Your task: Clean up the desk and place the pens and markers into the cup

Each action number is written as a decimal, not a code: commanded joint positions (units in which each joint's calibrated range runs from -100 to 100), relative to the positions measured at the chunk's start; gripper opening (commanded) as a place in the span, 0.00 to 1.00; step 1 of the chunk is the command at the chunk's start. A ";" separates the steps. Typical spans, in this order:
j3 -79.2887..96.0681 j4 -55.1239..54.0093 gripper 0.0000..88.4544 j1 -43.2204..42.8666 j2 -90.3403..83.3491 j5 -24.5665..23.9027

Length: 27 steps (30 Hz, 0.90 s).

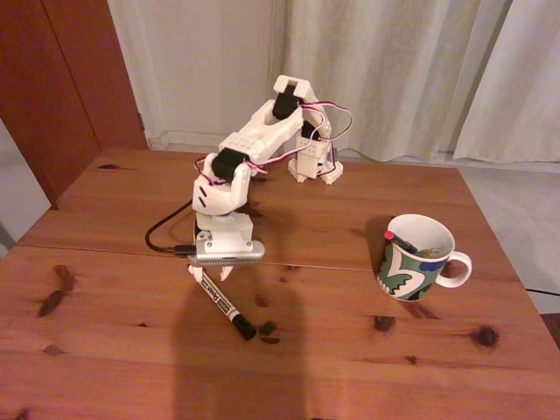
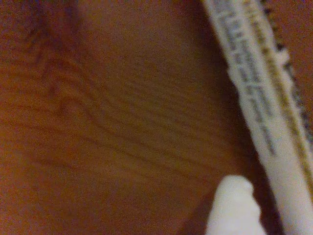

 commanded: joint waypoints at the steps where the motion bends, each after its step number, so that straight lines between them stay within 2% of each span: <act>1: -3.12 -1.25 0.17 0.03 -0.01 0.20; 9: -2.49 -4.69 0.16 0.83 0.24 0.25; 18: -2.40 -4.69 0.01 0.99 0.24 0.35; 27: -1.95 -3.66 0.01 0.99 -0.58 0.41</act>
